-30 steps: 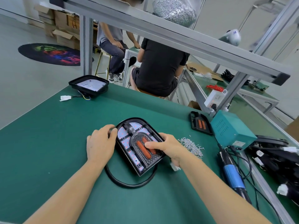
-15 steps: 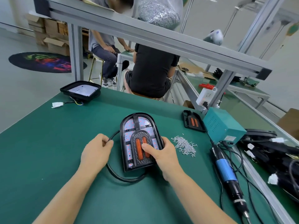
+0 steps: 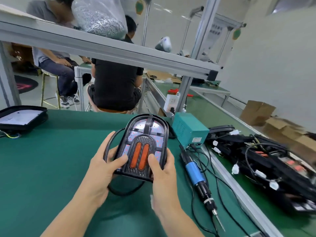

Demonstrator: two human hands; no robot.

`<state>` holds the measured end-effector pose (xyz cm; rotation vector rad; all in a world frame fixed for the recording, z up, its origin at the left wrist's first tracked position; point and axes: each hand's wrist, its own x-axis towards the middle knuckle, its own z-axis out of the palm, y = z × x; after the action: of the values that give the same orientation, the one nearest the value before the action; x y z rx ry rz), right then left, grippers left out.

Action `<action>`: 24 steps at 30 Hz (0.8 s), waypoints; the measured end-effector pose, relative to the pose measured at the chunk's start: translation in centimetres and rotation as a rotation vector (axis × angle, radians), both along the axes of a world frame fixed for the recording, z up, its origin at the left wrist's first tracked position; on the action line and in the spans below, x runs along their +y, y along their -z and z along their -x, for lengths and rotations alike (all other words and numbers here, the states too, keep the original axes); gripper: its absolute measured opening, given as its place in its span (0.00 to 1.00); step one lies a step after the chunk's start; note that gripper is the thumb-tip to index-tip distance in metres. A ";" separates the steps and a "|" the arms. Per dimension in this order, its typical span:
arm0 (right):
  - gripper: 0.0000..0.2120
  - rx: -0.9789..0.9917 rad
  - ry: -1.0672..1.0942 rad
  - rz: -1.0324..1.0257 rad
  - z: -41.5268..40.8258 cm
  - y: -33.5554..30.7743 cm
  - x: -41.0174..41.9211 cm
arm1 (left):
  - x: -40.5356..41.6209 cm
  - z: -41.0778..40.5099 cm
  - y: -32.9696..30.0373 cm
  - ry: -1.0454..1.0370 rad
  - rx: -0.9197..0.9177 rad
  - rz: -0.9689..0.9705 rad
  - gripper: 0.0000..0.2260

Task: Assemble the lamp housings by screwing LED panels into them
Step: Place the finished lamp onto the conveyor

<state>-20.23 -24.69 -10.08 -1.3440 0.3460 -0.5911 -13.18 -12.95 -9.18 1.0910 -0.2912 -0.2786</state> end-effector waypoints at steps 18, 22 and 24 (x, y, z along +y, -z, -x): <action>0.12 0.395 0.424 0.614 10.5 -10.8 -21.9 | -24.4 2.7 -8.2 0.491 -0.035 -0.102 0.31; 0.16 0.397 0.551 0.499 11.2 -11.5 -26.3 | -29.7 4.3 -9.8 0.524 -0.054 -0.146 0.33; 0.15 0.400 0.635 0.442 11.7 -11.6 -28.1 | -31.7 5.3 -10.3 0.553 -0.054 -0.154 0.34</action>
<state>-31.93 -52.76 1.53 -1.7893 1.0381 -0.9604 -18.49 -44.62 1.14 1.1559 -0.6289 -0.7741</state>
